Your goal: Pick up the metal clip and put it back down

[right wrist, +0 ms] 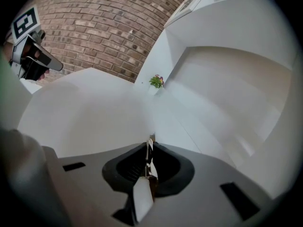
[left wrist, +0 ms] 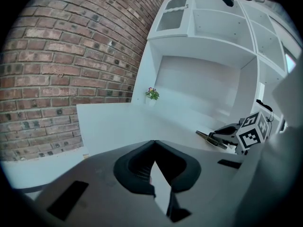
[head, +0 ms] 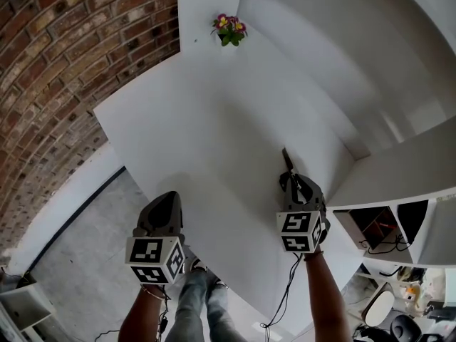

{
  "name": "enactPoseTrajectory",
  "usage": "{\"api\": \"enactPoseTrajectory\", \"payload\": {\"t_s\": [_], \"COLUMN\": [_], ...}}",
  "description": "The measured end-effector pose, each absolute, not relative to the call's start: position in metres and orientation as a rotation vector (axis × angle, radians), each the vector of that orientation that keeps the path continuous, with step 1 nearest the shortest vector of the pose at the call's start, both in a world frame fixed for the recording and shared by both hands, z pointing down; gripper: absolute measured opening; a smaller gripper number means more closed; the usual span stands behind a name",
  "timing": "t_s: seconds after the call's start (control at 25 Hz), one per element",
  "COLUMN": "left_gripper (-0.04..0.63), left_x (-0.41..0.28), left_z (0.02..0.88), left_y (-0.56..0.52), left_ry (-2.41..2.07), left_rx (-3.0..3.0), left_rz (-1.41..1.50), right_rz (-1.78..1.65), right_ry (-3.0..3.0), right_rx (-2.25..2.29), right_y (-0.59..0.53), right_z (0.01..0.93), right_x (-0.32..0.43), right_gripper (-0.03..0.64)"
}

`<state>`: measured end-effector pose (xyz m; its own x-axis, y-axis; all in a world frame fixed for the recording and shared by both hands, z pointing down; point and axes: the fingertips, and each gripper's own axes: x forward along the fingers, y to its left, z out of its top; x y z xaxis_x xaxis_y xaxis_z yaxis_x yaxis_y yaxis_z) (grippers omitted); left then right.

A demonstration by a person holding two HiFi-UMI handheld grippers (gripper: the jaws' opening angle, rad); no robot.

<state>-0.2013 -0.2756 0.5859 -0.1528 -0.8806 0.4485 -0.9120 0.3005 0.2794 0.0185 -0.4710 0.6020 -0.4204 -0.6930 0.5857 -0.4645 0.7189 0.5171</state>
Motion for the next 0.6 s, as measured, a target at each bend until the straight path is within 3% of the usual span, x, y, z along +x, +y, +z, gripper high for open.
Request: {"api": "enactPoseTrajectory", "payload": {"t_s": [0.6], "left_gripper": [0.002], "left_x": [-0.214], "left_z": [0.592], "left_y": [-0.266], "left_ry": [-2.039], "left_rx": [1.557], "left_rz": [0.073], "right_rz": [-0.3], "right_ry": [-2.1], "right_rx": [0.849], "right_y": [-0.465], "right_z": [0.612], "right_x": [0.012], "right_gripper": [0.063]}}
